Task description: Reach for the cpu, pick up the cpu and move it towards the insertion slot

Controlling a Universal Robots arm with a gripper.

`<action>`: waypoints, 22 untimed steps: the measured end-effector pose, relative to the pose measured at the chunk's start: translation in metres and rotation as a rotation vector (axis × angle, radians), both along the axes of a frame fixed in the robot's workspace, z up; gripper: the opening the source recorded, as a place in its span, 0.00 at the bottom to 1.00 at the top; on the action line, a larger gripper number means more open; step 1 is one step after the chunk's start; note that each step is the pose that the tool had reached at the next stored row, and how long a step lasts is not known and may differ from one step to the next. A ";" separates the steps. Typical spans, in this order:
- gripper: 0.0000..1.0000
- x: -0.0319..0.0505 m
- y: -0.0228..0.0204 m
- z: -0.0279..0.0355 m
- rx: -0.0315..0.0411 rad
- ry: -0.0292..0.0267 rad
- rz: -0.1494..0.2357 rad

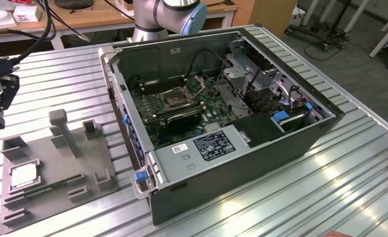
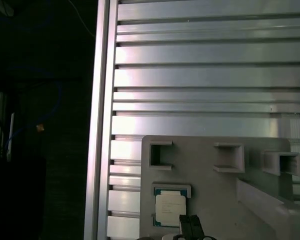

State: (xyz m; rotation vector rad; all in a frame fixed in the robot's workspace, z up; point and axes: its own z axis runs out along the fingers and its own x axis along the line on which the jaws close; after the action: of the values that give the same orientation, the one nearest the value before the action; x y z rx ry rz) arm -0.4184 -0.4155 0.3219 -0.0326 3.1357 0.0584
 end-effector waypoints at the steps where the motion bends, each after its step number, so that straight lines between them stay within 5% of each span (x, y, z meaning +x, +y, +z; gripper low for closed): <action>1: 0.11 0.0000 -0.0001 -0.0001 0.0001 0.0000 0.000; 22: 0.11 -0.0001 -0.0041 -0.0041 0.0002 -0.0002 0.000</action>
State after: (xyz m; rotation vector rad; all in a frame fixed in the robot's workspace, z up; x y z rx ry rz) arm -0.4185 -0.4196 0.3178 -0.0327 3.1355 0.0586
